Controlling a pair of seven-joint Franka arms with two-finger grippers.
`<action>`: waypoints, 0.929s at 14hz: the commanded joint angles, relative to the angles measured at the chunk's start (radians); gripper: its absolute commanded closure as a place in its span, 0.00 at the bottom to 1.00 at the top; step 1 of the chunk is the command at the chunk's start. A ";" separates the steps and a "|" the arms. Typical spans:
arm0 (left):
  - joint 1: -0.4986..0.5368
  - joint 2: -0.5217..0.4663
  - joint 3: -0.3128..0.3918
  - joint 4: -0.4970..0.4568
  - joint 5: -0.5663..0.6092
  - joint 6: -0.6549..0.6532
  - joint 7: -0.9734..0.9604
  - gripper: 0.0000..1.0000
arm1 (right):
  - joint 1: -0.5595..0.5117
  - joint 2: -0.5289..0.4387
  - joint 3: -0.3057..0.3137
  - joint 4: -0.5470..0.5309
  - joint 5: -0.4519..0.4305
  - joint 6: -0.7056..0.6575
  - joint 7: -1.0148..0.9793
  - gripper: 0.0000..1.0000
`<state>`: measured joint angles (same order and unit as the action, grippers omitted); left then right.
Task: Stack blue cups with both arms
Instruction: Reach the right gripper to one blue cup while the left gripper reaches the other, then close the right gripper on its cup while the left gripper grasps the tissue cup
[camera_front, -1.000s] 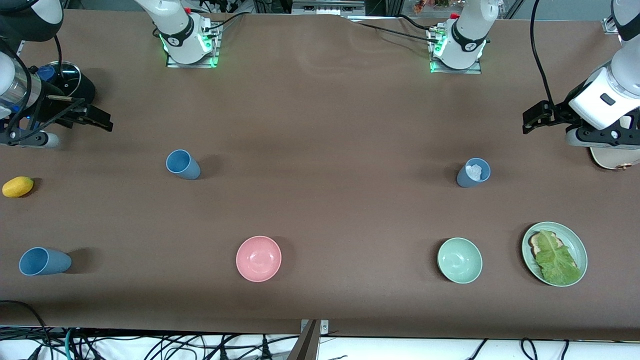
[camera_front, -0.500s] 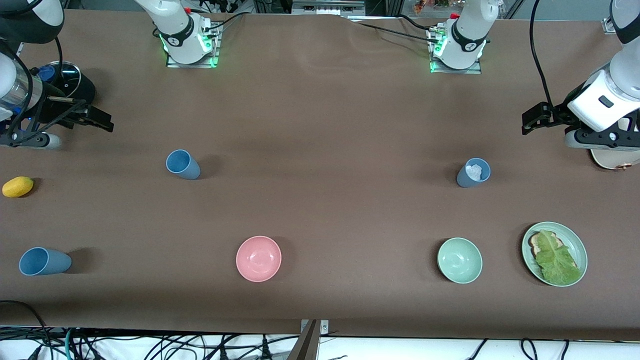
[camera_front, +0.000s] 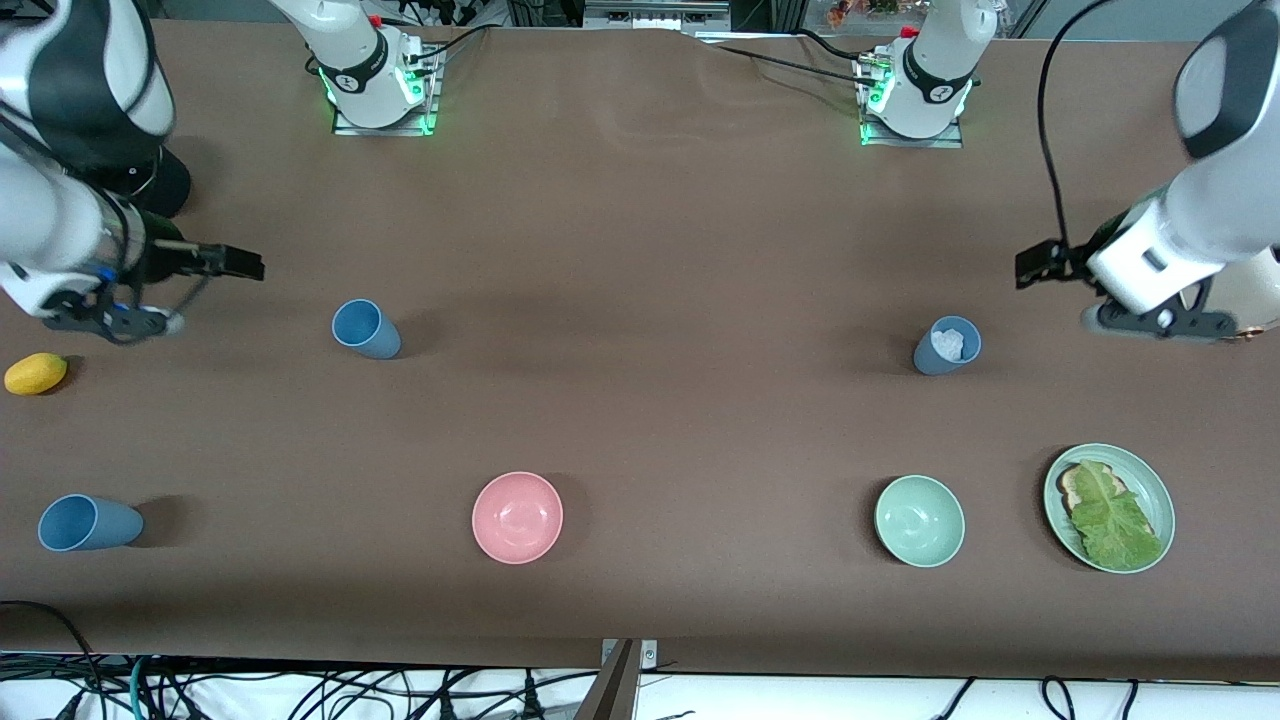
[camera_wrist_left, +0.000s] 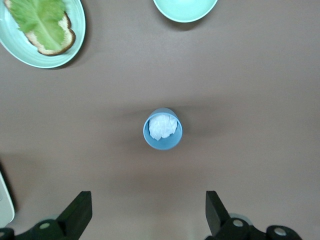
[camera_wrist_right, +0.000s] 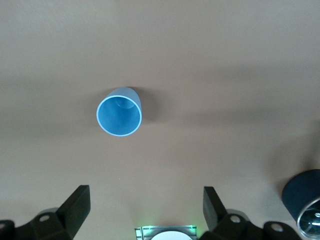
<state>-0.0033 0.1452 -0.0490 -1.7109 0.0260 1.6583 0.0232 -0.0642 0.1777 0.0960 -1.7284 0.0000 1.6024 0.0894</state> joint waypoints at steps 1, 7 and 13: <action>0.008 0.028 0.000 -0.146 0.028 0.182 0.040 0.00 | 0.006 0.045 0.008 -0.077 -0.017 0.106 -0.014 0.00; 0.066 0.036 0.003 -0.522 0.029 0.706 0.155 0.00 | 0.009 0.042 0.007 -0.365 -0.020 0.479 -0.022 0.00; 0.063 0.120 0.001 -0.578 0.028 0.856 0.153 0.96 | 0.009 0.060 0.008 -0.484 -0.020 0.671 -0.022 0.00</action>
<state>0.0630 0.2446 -0.0475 -2.2949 0.0389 2.4920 0.1625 -0.0546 0.2537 0.1001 -2.1747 -0.0065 2.2314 0.0748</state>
